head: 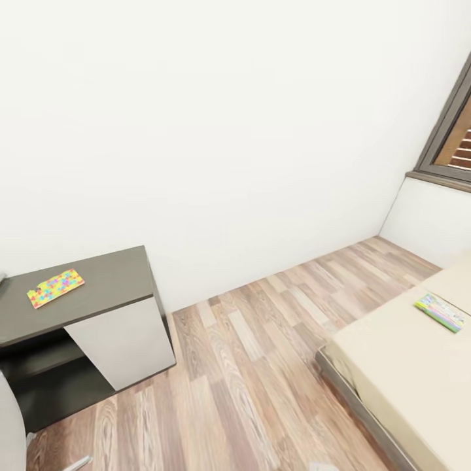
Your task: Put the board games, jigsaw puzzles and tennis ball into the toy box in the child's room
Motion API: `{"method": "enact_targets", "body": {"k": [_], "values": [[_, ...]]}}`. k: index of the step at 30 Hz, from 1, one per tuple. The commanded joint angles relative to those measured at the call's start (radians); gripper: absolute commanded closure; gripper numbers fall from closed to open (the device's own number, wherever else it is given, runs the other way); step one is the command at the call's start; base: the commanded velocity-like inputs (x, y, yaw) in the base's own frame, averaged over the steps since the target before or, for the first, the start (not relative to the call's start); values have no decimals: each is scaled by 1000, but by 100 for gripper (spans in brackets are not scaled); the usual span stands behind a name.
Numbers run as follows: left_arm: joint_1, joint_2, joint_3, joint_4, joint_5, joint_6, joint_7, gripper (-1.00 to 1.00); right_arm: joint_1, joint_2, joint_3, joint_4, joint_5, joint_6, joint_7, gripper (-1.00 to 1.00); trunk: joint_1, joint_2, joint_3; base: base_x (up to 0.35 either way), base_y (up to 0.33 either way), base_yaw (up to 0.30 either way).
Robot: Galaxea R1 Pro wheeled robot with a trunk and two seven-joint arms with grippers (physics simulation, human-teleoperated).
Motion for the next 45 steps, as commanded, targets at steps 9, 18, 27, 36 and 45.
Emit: {"method": "enact_targets", "body": {"k": [9,18,27,36,45], "values": [[-1,0,-1,1,5,-3,-1,-100,0,1,-6,-3,-4,5,-2,-100,1,-1,-1,322,128,279],[-1,0,-1,1,5,-4,-1,-100,0,1,-6,-3,-4,5,-2,-100,1,-1,-1,322,30,290],[-1,0,-1,1,5,-4,-1,-100,0,1,-6,-3,-4,5,-2,-100,1,-1,-1,322,-46,290],[-1,0,-2,1,5,-4,-1,-100,0,1,-7,-3,-5,5,0,-100,1,-1,-1,279,-107,267],[-1,0,-3,1,4,-4,-1,-100,0,1,-7,-3,-6,5,1,-100,1,-1,-1,53,-127,43]]}}
